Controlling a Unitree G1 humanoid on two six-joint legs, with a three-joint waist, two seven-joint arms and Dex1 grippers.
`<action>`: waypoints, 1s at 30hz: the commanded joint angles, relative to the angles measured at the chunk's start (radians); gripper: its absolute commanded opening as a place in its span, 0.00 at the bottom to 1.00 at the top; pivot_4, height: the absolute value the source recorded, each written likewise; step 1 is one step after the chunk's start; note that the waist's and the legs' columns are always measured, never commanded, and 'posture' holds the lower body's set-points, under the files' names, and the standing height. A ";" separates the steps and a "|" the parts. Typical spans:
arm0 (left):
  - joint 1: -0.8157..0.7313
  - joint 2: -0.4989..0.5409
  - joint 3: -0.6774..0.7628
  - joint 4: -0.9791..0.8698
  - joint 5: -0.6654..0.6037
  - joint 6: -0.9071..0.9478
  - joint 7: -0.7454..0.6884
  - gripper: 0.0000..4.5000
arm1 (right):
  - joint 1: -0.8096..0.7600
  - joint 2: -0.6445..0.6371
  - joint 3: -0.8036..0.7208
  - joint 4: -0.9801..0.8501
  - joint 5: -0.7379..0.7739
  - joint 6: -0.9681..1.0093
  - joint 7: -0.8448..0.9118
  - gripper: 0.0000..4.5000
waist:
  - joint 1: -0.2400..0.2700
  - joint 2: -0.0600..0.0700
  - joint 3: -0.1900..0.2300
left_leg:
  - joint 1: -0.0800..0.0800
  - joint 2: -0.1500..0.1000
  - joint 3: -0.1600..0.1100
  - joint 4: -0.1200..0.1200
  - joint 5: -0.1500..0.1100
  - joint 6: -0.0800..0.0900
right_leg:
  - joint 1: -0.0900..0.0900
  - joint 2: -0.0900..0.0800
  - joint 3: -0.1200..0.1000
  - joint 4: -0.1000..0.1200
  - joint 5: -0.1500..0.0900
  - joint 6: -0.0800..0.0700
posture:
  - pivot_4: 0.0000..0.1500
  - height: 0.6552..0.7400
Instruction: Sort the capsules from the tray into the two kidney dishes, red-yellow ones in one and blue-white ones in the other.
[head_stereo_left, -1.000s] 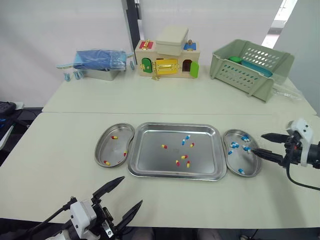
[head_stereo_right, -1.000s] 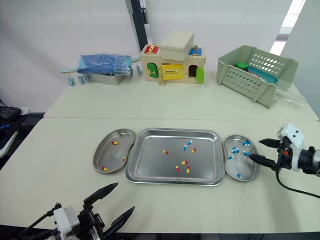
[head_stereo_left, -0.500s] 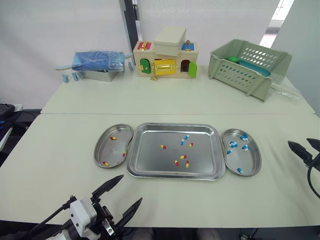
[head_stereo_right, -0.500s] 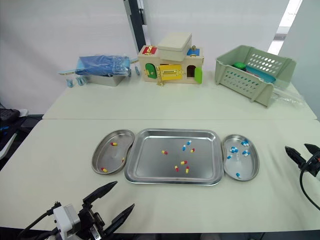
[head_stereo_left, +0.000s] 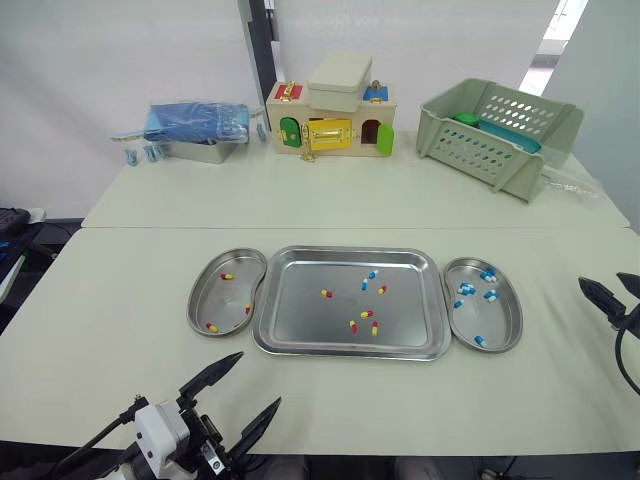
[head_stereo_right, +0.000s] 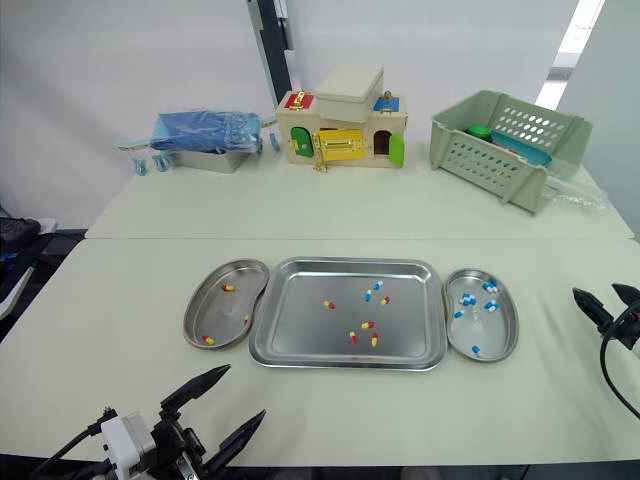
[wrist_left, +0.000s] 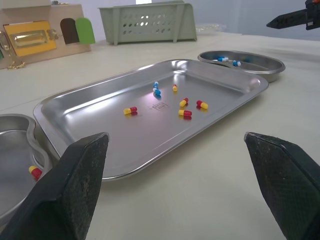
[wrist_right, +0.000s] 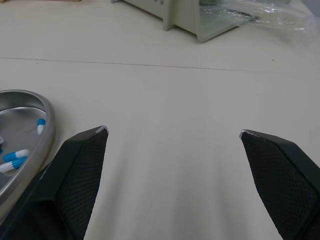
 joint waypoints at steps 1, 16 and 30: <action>0.046 0.031 0.053 -0.112 -0.074 0.074 0.034 1.00 | 0.065 -0.022 -0.003 -0.219 0.089 0.068 0.074 0.99 | 0.001 0.000 0.000 | 0.000 0.000 0.000 0.000 0.000 0.000 | 0.000 0.000 0.000 0.000 0.000 0.000 | 1.00 1.00; -0.324 0.526 0.247 -0.313 -0.412 0.746 0.099 1.00 | 0.585 0.188 0.097 -1.062 0.220 0.114 0.040 0.99 | 0.016 -0.003 -0.002 | 0.000 0.000 -0.003 0.000 0.000 0.000 | 0.001 0.001 -0.003 0.001 0.000 0.000 | 1.00 1.00; -1.148 0.636 -0.237 0.245 -0.077 0.797 -0.443 1.00 | 0.811 0.344 0.292 -1.033 -0.072 -0.284 0.034 0.99 | -0.007 -0.003 -0.001 | 0.002 0.002 -0.003 -0.001 0.000 -0.001 | 0.001 0.004 -0.002 0.002 0.000 0.000 | 1.00 1.00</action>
